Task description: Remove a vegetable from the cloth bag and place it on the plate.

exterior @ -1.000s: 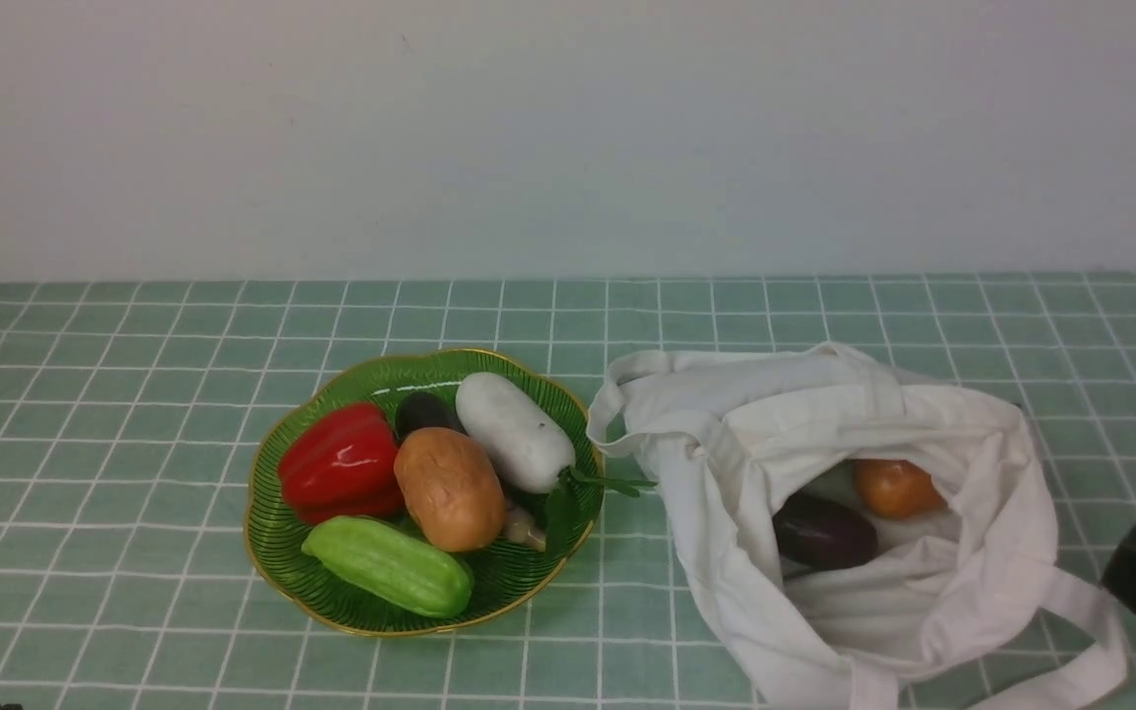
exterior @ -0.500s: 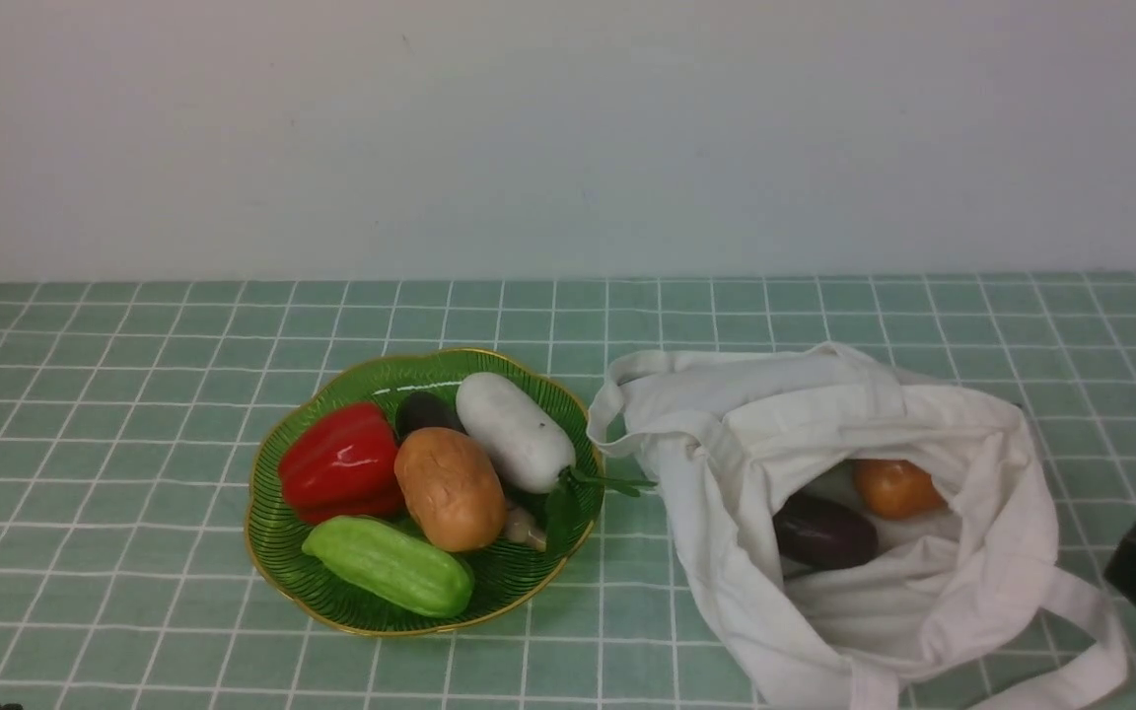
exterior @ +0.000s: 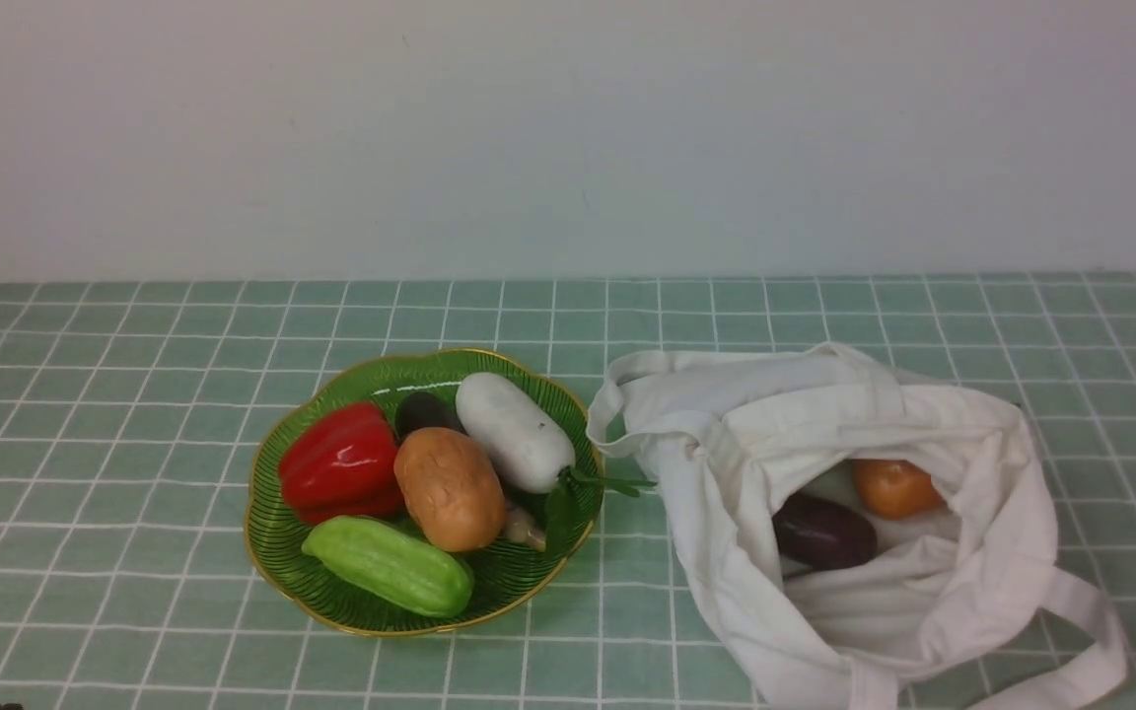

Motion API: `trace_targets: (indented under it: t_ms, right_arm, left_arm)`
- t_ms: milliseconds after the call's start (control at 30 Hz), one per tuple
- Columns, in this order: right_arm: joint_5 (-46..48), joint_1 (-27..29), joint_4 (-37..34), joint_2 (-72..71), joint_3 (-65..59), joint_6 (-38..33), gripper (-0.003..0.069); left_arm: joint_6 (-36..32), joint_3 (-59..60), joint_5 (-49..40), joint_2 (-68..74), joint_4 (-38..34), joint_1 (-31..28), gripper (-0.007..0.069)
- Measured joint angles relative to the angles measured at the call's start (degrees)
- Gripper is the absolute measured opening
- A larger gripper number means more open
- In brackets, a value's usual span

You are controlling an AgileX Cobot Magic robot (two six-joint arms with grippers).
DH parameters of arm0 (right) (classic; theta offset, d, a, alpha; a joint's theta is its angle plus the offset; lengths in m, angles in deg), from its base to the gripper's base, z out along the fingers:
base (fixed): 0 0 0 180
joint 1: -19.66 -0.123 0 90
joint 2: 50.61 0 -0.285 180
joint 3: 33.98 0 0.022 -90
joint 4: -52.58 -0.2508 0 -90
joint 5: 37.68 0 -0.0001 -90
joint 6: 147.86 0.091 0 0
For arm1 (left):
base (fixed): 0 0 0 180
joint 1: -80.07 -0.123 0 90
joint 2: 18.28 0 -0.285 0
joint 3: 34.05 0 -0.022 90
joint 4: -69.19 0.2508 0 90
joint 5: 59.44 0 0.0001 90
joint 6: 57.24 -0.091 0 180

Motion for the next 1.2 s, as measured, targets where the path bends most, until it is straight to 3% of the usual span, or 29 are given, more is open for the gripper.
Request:
trace_targets:
  t_ms: [133,300,1200]
  right_arm:
    - [-0.1,8.4,0.62,-6.17,-7.22,0.07,-0.0015]
    - [-0.39,15.02,0.75,-11.99,-13.9,0.31,-0.0015]
    - [-0.78,12.81,0.75,-12.09,-13.97,0.31,-0.0015]
  left_arm:
    - [0.0,0.0,0.0,0.0,0.0,0.0,-0.0008]
    - [0.0,0.0,0.0,0.0,0.0,0.0,-0.0008]
    - [0.0,0.0,0.0,0.0,0.0,0.0,-0.0008]
